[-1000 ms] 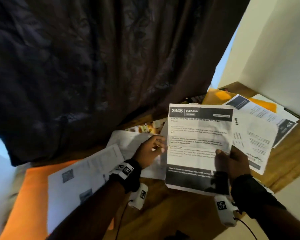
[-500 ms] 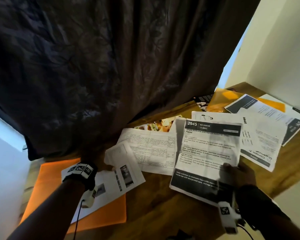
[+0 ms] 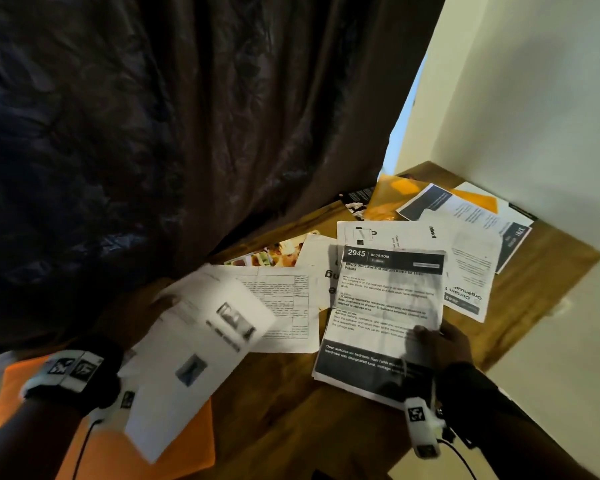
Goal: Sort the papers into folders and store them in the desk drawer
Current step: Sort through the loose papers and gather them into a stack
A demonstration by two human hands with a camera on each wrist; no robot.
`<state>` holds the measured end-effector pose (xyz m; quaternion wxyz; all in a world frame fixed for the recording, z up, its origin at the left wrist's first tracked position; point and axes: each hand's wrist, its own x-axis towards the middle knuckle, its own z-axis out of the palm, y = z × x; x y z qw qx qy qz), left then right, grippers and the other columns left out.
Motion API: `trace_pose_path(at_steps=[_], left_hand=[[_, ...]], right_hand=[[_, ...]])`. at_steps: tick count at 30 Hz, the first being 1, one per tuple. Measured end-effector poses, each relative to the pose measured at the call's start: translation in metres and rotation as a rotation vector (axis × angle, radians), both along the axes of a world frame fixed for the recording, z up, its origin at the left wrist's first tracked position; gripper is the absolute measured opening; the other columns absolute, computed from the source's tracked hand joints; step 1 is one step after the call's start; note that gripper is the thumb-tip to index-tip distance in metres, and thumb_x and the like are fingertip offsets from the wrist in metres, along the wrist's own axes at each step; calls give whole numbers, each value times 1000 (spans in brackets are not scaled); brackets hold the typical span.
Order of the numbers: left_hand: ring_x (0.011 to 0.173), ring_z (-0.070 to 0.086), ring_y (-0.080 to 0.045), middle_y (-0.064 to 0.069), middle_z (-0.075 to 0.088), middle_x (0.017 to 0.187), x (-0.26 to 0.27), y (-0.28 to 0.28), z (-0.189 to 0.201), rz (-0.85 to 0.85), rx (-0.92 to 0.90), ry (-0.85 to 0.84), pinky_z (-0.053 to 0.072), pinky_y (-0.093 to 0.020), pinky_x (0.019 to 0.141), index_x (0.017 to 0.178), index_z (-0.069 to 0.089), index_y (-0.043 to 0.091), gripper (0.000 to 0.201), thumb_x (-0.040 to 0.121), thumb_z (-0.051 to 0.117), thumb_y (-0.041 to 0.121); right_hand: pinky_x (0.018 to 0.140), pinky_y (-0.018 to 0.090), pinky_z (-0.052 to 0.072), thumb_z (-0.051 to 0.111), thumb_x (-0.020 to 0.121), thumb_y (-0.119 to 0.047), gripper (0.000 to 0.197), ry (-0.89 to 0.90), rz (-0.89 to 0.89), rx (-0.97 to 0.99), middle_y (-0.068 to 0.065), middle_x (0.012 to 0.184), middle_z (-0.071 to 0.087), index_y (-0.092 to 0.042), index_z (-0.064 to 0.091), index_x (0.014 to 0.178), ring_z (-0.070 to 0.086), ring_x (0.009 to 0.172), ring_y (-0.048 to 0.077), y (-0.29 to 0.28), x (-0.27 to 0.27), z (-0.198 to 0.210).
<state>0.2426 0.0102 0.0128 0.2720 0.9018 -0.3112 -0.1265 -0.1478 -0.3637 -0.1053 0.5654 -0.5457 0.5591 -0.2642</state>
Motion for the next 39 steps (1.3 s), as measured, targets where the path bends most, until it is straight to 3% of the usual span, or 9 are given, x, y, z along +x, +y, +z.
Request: trace_pose_path(at_steps=[6, 11, 14, 18, 25, 28, 31, 35, 39], left_hand=[[83, 63, 15, 37, 67, 85, -29, -37, 59, -47, -492, 174, 46, -21, 76, 95, 64, 37, 18, 94, 62, 19], [98, 69, -22, 11, 76, 96, -43, -95, 31, -17, -667, 391, 56, -36, 81, 102, 70, 22, 15, 87, 68, 25], [103, 68, -18, 7, 74, 104, -70, -142, 9, -107, -670, 485, 55, -33, 85, 115, 65, 16, 35, 80, 65, 21], [113, 65, -25, -10, 68, 123, -100, -187, -19, -216, -588, 554, 50, -49, 98, 127, 57, 4, 46, 82, 62, 13], [121, 59, -24, -4, 64, 130, -127, -222, -40, -184, -512, 736, 43, -52, 107, 126, 58, 20, 47, 79, 61, 19], [121, 58, -27, -7, 62, 132, -136, -226, -40, -173, -482, 856, 44, -49, 106, 125, 58, 21, 45, 86, 55, -2], [121, 58, -28, -9, 62, 132, -141, -234, -43, -130, -445, 816, 46, -47, 103, 133, 51, 9, 45, 92, 50, -9], [115, 61, -30, -11, 64, 124, -148, -244, -42, -68, -432, 657, 48, -47, 101, 124, 51, 3, 33, 92, 58, 1], [115, 60, -29, -13, 63, 126, -149, -242, -30, -140, -420, 647, 48, -48, 101, 121, 50, 4, 30, 93, 59, 2]], right_hand=[[90, 55, 53, 74, 79, -8, 9, -7, 10, 43, 15, 92, 73, -11, 70, 86, 68, 91, 36, 8, 3, 16], [92, 55, 52, 72, 81, -4, 17, -59, -24, 47, 19, 100, 72, -6, 71, 98, 67, 95, 38, 16, 11, 28], [93, 54, 51, 66, 85, 0, 19, -116, -1, 33, 21, 103, 70, 3, 67, 104, 66, 97, 39, 24, 19, 44], [91, 56, 52, 69, 83, -4, 19, -114, 16, 24, 18, 101, 72, -3, 69, 103, 68, 94, 38, 21, 25, 46], [93, 51, 53, 62, 89, -4, 22, -131, -2, 33, 15, 104, 72, -7, 69, 110, 68, 95, 34, 19, 20, 56], [89, 45, 54, 54, 96, -14, 16, -184, 24, 35, 14, 105, 71, -12, 68, 105, 66, 92, 27, 23, 18, 68], [93, 36, 47, 47, 100, -34, 32, -246, 17, 72, 4, 112, 67, -14, 63, 119, 61, 102, 21, 26, 17, 76], [94, 52, 51, 59, 92, -7, 17, -126, 98, 29, 16, 102, 71, -6, 66, 108, 66, 92, 33, 30, 20, 70], [84, 42, 56, 61, 87, -5, 16, 23, 80, -23, 16, 99, 72, -6, 67, 102, 67, 91, 33, 29, 20, 67]])
